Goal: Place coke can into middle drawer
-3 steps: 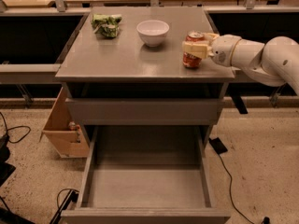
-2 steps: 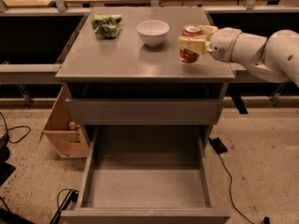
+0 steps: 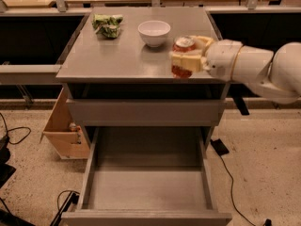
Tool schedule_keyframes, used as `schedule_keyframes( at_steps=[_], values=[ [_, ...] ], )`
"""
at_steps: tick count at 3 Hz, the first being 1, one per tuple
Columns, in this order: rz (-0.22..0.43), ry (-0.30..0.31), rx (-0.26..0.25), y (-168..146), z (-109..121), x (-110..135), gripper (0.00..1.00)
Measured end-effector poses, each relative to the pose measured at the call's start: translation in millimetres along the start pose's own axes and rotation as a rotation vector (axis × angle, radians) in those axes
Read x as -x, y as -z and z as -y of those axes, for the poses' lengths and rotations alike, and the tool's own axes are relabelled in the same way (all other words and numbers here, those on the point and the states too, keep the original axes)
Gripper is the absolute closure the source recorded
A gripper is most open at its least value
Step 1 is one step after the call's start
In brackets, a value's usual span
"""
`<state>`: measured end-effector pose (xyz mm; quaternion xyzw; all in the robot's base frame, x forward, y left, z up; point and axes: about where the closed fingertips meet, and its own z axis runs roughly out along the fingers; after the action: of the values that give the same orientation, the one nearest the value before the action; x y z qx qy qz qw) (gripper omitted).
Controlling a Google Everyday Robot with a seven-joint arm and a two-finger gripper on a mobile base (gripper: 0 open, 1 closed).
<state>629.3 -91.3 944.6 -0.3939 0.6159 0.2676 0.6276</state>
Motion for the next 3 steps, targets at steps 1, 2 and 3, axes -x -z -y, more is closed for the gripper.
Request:
schedule_keyframes(
  at_steps=[1,2,3],
  values=[
    [-0.012,-0.06,0.022,2.3,-40.7,-52.1,1.0],
    [-0.064,-0.041,0.042,-3.0,-74.1,-118.3,1.0],
    [-0.06,-0.048,0.045,-5.0,-76.0,-121.9,1.0]
  ],
)
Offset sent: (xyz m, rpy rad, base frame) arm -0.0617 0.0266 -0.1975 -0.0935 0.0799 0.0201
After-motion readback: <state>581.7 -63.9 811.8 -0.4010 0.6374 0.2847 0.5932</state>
